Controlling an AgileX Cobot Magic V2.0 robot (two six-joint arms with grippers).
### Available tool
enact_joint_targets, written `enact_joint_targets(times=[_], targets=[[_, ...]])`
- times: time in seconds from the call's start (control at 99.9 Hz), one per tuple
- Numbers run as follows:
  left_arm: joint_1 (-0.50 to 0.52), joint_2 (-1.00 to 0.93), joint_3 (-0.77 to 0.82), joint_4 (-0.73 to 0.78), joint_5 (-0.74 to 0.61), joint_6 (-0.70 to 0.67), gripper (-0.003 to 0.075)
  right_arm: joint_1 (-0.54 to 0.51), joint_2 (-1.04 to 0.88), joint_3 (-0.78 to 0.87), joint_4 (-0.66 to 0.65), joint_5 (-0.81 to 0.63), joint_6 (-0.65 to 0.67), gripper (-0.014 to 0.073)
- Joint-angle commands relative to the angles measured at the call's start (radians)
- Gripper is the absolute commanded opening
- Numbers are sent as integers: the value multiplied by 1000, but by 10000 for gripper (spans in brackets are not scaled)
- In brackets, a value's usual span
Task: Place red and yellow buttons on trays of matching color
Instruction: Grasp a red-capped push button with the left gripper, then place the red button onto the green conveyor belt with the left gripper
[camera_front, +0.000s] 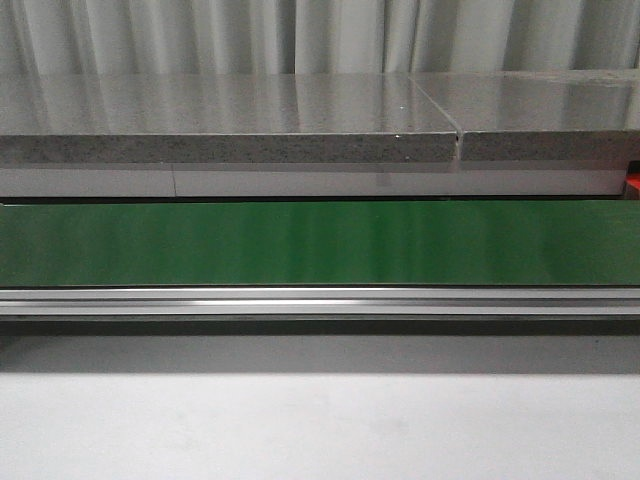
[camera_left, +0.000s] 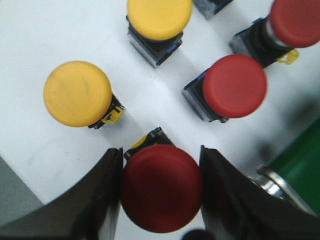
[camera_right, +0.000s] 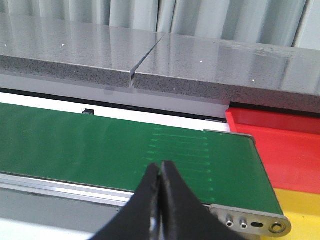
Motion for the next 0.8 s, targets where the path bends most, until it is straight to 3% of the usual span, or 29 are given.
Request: enact_joint_targets(times=[0.0,0.22,0.36,0.791], targets=[[-34,-100,-40,-1,-9,27,-19,3,-17,-10,-12,-78,-4,-68],[-133,-166,-178,-3,101,124,-19,3,-17,-10,-12,-78,-4,-68],[-204,-146,-272,-6,104,157,-19,3,-17,-10,-12,-78,-4,-68],[-379,91,-420,-3,136,158,-19,3,-17,-10,-12,-78,-4,-68]])
